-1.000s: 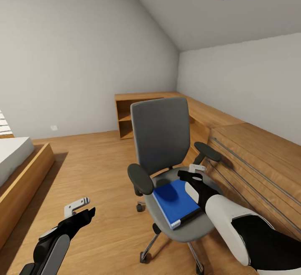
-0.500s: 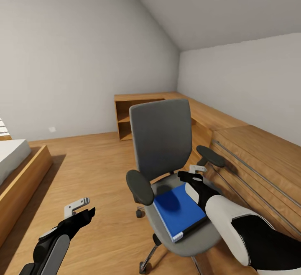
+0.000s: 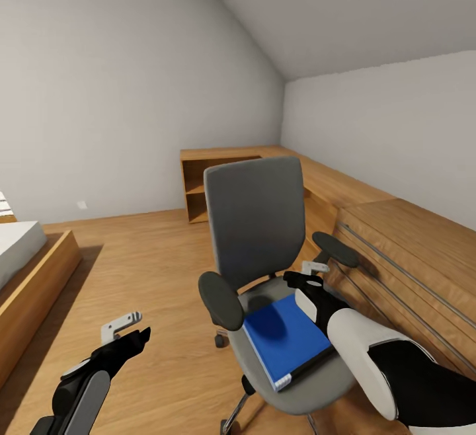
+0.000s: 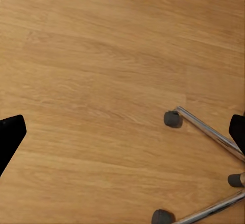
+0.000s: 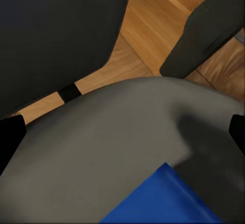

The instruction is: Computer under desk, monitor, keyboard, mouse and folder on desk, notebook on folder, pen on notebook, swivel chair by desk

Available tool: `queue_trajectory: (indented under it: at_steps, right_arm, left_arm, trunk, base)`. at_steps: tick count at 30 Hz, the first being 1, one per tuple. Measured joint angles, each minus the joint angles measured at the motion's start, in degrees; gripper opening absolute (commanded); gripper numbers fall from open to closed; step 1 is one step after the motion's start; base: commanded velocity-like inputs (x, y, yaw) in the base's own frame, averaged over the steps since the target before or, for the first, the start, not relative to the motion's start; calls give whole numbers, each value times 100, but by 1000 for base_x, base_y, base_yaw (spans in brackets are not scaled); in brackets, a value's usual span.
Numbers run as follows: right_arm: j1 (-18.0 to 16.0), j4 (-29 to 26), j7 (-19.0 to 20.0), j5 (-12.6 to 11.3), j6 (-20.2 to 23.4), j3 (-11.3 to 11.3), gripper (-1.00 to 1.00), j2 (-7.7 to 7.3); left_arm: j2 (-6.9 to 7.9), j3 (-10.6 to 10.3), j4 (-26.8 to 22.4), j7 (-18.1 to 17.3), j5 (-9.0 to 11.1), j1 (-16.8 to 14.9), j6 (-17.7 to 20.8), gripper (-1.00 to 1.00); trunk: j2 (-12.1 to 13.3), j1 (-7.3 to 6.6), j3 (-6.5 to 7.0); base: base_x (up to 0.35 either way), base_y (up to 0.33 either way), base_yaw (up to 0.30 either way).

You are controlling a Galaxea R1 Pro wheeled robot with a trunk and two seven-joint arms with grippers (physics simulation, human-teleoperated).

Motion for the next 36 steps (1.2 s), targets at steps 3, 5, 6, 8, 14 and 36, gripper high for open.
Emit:
queue_trajectory:
  at_steps: [3, 5, 6, 8, 14, 36]
  right_arm:
    - [0, 2, -2, 5, 1, 1, 100, -2]
    - [0, 6, 4, 6, 0, 1, 100, -2]
    - [0, 7, 5, 5, 0, 1, 100, -2]
    - [0, 5, 4, -10, 86, -8, 100, -8]
    - [-2, 9, 14, -37, 317, -15, 100, -41]
    - [-2, 1, 7, -42, 386, -16, 100, -123]
  left_arm:
    - [0, 1, -4, 9, -2, 0, -8, 100]
    - [0, 2, -6, 14, -4, 0, -12, 100]
    - [0, 2, -8, 15, -4, 0, -13, 100]
    - [0, 6, -15, 16, -4, 0, -14, 100]
    - [0, 3, -16, 17, -4, 0, -14, 100]
    - [0, 2, -16, 17, -4, 0, -15, 100]
  trunk:
    - [-120, 66, -54]
    - [-201, 110, -90]
    - [-241, 132, -108]
    - [-321, 176, -144]
    - [-562, 308, -251]
    - [-884, 484, -395]
  base:
    - [0, 0, 0]
    - [0, 0, 0]
    - [0, 0, 0]
    - [0, 0, 0]
    - [0, 0, 0]
    - [0, 0, 0]
